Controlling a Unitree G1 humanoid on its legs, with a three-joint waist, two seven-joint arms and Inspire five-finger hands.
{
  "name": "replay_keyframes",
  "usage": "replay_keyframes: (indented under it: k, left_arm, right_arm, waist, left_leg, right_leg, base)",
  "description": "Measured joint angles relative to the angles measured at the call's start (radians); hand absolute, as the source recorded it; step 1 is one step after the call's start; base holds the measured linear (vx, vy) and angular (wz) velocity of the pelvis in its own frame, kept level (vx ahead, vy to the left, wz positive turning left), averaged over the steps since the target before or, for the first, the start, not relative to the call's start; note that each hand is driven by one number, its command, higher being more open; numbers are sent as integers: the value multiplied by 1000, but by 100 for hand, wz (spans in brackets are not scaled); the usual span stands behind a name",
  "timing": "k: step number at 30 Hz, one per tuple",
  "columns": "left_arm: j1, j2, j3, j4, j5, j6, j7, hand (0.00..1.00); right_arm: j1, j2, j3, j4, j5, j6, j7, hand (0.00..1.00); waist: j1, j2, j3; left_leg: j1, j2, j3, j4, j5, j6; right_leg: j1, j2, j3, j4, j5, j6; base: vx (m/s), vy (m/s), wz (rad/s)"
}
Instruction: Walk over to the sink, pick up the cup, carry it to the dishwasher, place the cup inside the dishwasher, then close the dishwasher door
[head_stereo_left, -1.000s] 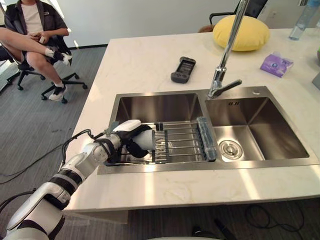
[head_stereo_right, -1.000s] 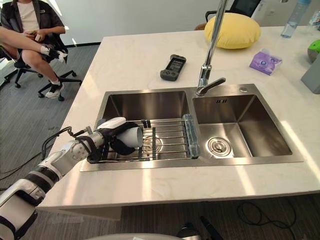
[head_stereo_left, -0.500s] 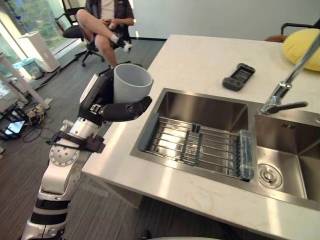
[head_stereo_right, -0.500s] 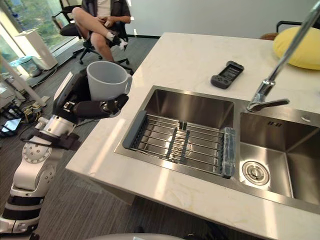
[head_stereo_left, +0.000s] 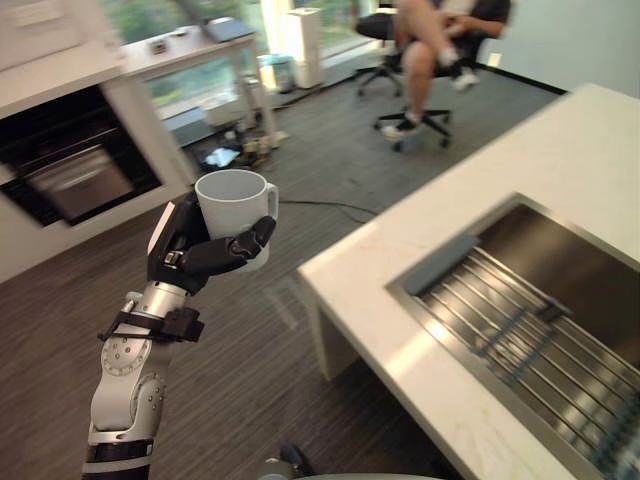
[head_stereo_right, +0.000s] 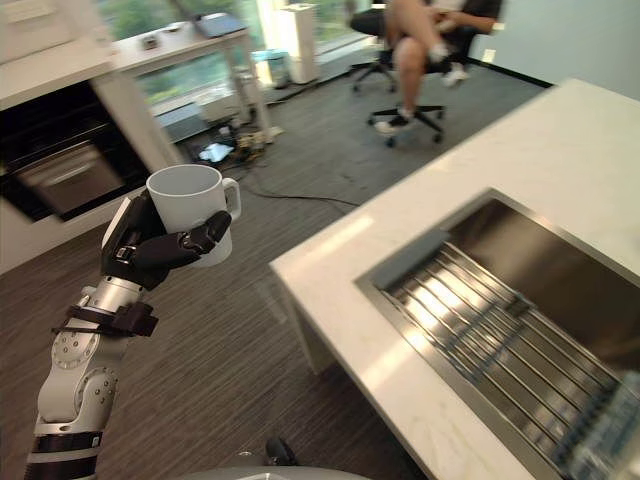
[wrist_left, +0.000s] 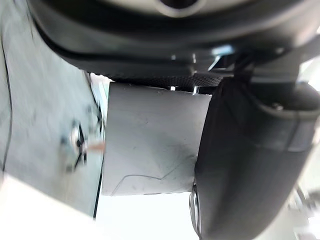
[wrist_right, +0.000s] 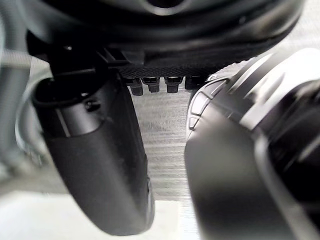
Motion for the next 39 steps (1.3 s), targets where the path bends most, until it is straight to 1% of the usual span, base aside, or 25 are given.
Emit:
replay_keyframes:
  k: [2, 4, 7, 11, 13, 15, 16, 17, 18, 19, 20, 21, 22, 23, 24, 25, 27, 28, 30, 32, 34, 35, 37, 38, 39]
  left_arm:
    - [-22, 35, -1, 12, -7, -2, 7, 0]
    - [-31, 24, -19, 18, -29, -2, -1, 0]
    - [-31, 23, -17, 9, -29, 0, -11, 0]
    - [-28, 9, -8, -7, -27, 5, -14, 0]
    - [-26, -14, -8, -6, -26, 7, -30, 0]
    - [-26, -51, -14, -4, -26, 7, -46, 0]
    - [-28, -73, -37, 2, -27, 4, -52, 0]
    - [-32, -78, -60, 7, -27, 3, -55, 0]
    - [-48, -81, -119, 31, -27, 0, -69, 0]
    - [-58, -83, -153, 49, -27, 0, -80, 0]
    - [-70, -85, -227, 77, -27, 1, -97, 0]
    - [-67, -91, -279, 102, -26, 1, -109, 0]
    - [-75, -80, -306, 108, -26, 0, -113, 0]
    - [-85, -78, -324, 111, -26, -2, -114, 0]
    - [-75, -79, -346, 118, -20, 8, -110, 0]
    - [-74, -85, -364, 118, -13, 15, -111, 0]
    - [-72, -86, -421, 108, 3, 29, -123, 0]
    - [-72, -82, -431, 94, 3, 36, -131, 0]
    - [-71, -86, -442, 79, 3, 54, -134, 0]
    - [-71, -83, -445, 58, 3, 69, -142, 0]
    - [-70, -75, -446, 40, 3, 77, -145, 0]
    - [-68, -81, -447, 40, 3, 83, -145, 0]
    - [-73, -78, -443, 36, 3, 88, -160, 0]
    - [-73, -77, -444, 39, 3, 88, -162, 0]
    - [-71, -74, -451, 51, 3, 93, -170, 0]
  right_arm:
    - [-12, -5, 28, -19, 29, -1, 1, 100]
    - [-34, -18, 40, -32, 36, -5, -2, 100]
    - [-55, -14, 40, -36, 36, -5, 7, 100]
    - [-77, 1, 40, -34, 23, -5, 2, 100]
    - [-79, 6, 33, -36, 16, -5, -2, 100]
    - [-80, 4, 19, -42, 16, -4, -8, 100]
    - [-80, 0, -1, -47, 16, -5, -7, 100]
    - [-80, 0, -15, -48, 16, -5, -7, 100]
    - [-80, 5, -34, -53, 21, -7, -8, 100]
    - [-77, 9, -36, -52, 29, -8, -8, 100]
    - [-66, 6, -35, -50, 29, -13, -10, 100]
    - [-52, 11, -34, -51, 36, -17, -10, 100]
    - [-39, 27, -24, -63, 41, -22, -6, 100]
    - [-30, 25, -17, -68, 47, -25, -3, 100]
    - [-28, 25, -14, -62, 57, -16, -3, 100]
    - [-21, 24, -13, -62, 57, -14, -5, 100]
    - [-1, 41, -9, -61, 54, -12, -8, 100]
    - [0, 59, -7, -62, 61, -12, -8, 100]
    - [6, 52, 24, -77, 61, -11, -10, 100]
    - [-4, 53, 45, -88, 56, -7, -6, 100]
    - [-19, 59, 51, -85, 34, 7, 8, 100]
    - [-23, 54, 57, -81, 29, 7, 6, 100]
    - [-57, 35, 72, -78, 30, 11, 3, 100]
    - [-66, 30, 83, -77, 32, 11, 1, 100]
    - [-90, 24, 93, -72, 36, 15, -4, 100]
  waist:
    - [-1, -15, 6]
    - [-8, 9, 2]
    - [10, 18, -5]
    - [25, 20, -8]
    - [19, 19, -10]
    - [17, 27, -15]
    - [10, 42, -20]
    - [2, 48, -23]
    - [-24, 50, -22]
    - [-37, 53, -21]
    - [-51, 58, -17]
    - [-63, 48, -12]
    - [-74, 29, -12]
    - [-81, 38, -14]
    - [-83, 24, -24]
    - [-87, 31, -27]
    - [-87, 50, -40]
    - [-90, 55, -42]
    - [-88, 53, -46]
    - [-88, 36, -57]
    - [-92, 2, -79]
    - [-88, 11, -88]
    - [-84, 18, -93]
    - [-85, 15, -91]
    - [-84, -11, -76]
  left_leg:
    - [-4, -66, -66, -22, -4, -17]
    - [-3, -110, -111, -38, -11, -27]
    - [15, -160, -139, -94, -6, -26]
    - [15, -202, -172, -132, -6, -25]
    - [8, -237, -233, -148, -5, -23]
    - [5, -263, -299, -161, -2, -15]
    - [-1, -268, -363, -157, 4, 29]
    - [-5, -268, -402, -152, 7, 53]
    - [-4, -275, -507, -137, 9, 58]
    - [-1, -278, -564, -127, 9, 58]
    - [18, -288, -658, -128, -5, 39]
    - [32, -280, -641, -80, -84, -17]
    - [-48, -209, -568, 157, -202, 44]
    - [-75, -175, -568, 234, -225, 24]
    - [-53, -218, -625, 233, -236, 20]
    - [-38, -232, -652, 213, -229, 18]
    - [23, -230, -702, 133, -220, 18]
    - [59, -224, -722, 118, -207, -2]
    - [97, -213, -774, 113, -204, -3]
    - [125, -204, -816, 88, -203, -32]
    - [154, -203, -826, 64, -209, -67]
    - [160, -192, -826, 58, -214, -79]
    - [171, -159, -811, 64, -209, -141]
    - [165, -157, -808, 96, -208, -146]
    - [142, -165, -789, 146, -236, -150]
  right_leg:
    - [2, 20, 40, -79, -34, 12]
    - [19, 33, 88, -122, -26, 34]
    - [31, 36, 107, -149, -25, 32]
    - [33, 37, 106, -171, -16, 19]
    - [32, 31, 105, -161, 20, -19]
    - [25, 10, 119, -95, 12, -38]
    - [-5, -4, 189, 6, -10, -104]
    - [-25, -1, 253, 65, -30, -127]
    - [-50, 49, 404, 131, -95, -117]
    - [-63, 84, 471, 155, -123, -118]
    - [-95, 143, 575, 199, -162, -121]
    - [-140, 161, 667, 219, -180, -117]
    - [-205, 136, 737, 258, -212, -94]
    - [-228, 133, 758, 265, -230, -77]
    - [-275, 90, 850, 260, -240, -59]
    - [-299, 84, 881, 256, -239, -58]
    - [-378, 86, 988, 249, -222, -28]
    - [-410, 90, 1030, 246, -208, -7]
    - [-444, 115, 1075, 232, -189, -13]
    - [-471, 145, 1086, 163, -134, -14]
    - [-470, 175, 1087, 20, 82, -10]
    - [-455, 185, 1085, 3, 83, -6]
    - [-400, 203, 1077, -66, 96, -23]
    - [-383, 202, 1078, -83, 98, -26]
    - [-345, 183, 1088, -110, 99, -31]
  base:
    - [-58, 186, 104]
    - [-114, 228, 78]
    - [-104, 234, 38]
    - [-42, 128, 28]
    - [26, 81, 64]
    - [69, 45, 103]
    - [91, 39, 134]
    - [104, 20, 201]
    - [110, -32, 203]
    - [105, -54, 271]
    - [91, -64, 258]
    - [195, -57, 281]
    - [233, -69, 216]
    - [287, -41, 178]
    - [194, -8, 126]
    - [219, 32, 150]
    - [268, -17, 143]
    - [314, -83, 115]
    - [323, -100, 100]
    - [317, -108, 83]
    - [362, -154, 77]
    - [348, -124, 43]
    - [311, -102, -1]
    - [279, -105, -9]
    - [244, -93, -2]
